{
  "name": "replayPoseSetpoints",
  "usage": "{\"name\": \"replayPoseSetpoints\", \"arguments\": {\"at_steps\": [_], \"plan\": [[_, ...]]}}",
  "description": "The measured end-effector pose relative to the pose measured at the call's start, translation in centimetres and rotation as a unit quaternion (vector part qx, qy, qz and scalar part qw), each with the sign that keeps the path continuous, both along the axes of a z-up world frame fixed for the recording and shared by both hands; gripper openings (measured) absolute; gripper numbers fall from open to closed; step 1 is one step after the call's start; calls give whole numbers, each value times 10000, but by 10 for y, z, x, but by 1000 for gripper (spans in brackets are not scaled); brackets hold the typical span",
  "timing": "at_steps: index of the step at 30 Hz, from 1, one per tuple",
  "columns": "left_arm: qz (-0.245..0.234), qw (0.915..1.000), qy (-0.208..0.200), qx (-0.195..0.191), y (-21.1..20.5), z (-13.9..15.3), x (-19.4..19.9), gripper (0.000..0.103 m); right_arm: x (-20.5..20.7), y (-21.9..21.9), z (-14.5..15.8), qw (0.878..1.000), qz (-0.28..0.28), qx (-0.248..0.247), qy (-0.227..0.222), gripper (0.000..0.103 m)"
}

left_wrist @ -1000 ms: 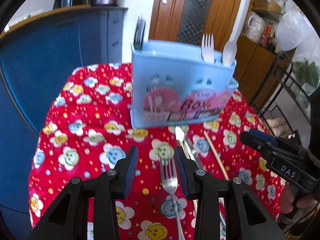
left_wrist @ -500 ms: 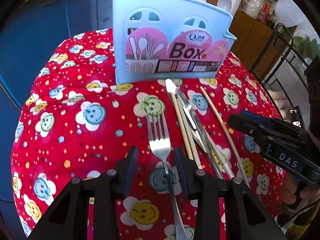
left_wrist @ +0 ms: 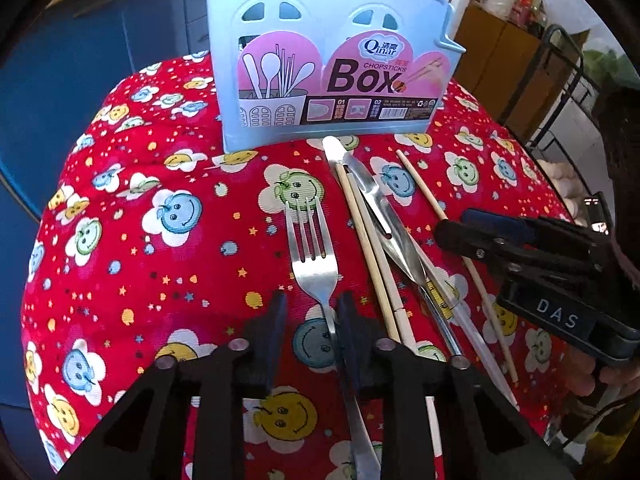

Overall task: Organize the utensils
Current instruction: 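Grasp a metal fork with the left tool while the right tool grasps a wooden chopstick, then lift the fork with the left tool while the right tool lifts the chopstick toward the caddy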

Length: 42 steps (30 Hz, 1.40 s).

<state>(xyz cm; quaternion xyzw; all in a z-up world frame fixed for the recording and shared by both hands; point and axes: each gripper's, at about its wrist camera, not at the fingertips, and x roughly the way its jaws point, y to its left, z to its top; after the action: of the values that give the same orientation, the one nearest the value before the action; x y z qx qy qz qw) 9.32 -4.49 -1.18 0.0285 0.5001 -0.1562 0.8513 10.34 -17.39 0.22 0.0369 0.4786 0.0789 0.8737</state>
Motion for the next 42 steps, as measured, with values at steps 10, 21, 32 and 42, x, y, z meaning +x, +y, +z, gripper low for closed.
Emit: {"name": "replayPoseSetpoints", "arguments": {"at_steps": [10,21,32,42], "plan": [[67,9992,-70,-378,9,1,6,8,3,-13,-3,9995,-212,242,45,6],[212,9939,-453,-988,23,14,-7,3,-21,-36,14,9927,-374,1086,-369,6],[210,9818,-1196,-1460,29,52,-27,3,-43,-38,42,9864,-459,1139,-1092,6],[378,9667,-1889,-1682,41,83,-30,3,-47,-44,63,9799,-645,1077,-1551,6]]}}
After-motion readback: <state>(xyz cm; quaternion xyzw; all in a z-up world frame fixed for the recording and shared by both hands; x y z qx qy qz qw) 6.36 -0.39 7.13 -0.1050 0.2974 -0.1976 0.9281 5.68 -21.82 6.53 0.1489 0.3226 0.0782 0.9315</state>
